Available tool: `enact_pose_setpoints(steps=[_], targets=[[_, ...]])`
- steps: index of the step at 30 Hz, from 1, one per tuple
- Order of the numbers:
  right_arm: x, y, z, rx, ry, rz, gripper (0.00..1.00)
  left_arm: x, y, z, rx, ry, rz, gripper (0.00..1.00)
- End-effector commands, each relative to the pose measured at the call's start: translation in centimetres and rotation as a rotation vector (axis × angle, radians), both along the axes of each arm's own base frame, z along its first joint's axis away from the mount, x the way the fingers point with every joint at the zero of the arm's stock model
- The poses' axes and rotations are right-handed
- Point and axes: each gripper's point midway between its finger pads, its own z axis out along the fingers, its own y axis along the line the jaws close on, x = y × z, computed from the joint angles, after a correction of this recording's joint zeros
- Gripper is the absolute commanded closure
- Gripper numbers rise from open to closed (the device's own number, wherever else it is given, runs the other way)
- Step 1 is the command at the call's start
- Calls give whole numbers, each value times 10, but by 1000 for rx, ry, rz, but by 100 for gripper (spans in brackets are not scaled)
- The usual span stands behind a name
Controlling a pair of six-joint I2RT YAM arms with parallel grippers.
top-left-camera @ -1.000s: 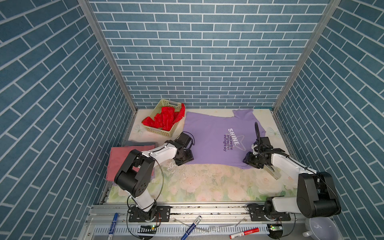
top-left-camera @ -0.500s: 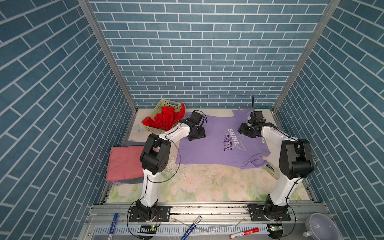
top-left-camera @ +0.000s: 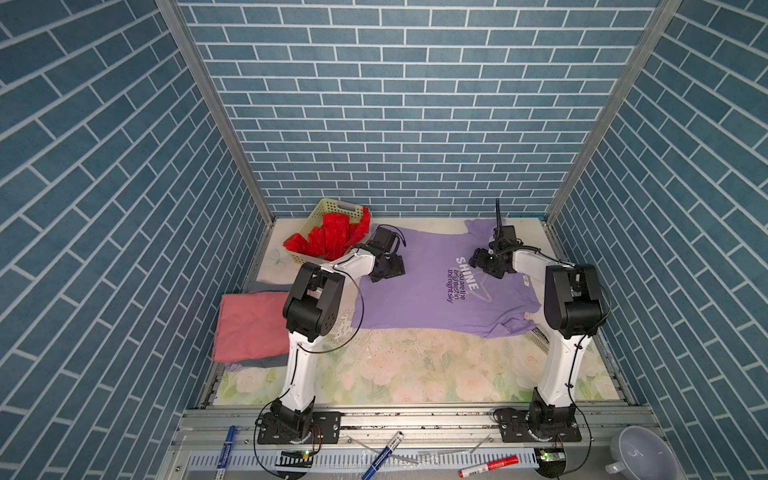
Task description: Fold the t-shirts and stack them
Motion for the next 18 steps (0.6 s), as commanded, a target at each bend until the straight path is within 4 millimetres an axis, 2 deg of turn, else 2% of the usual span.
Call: enact_pose_setpoints(steps=[1,6,9,11,13,15,18], targets=[[-38,0,-24,24,104,8,25,-63,33,-53,93,210,26,24],[-92,-2,-51,34,211,36,26,-137,58,-82,65,336,101,24],[-127,-9,-58,24,275,24,27,-170,67,-86,72,375,130,24],[-147,-12,-59,26,311,10,27,-182,68,-82,80,388,130,24],[-163,-17,-57,9,339,-13,27,-187,68,-74,96,389,117,24],[-170,-25,-47,-29,346,-27,28,-182,68,-59,113,367,102,25],[-161,-25,-23,-28,305,-37,27,-157,65,-28,148,301,48,25]])
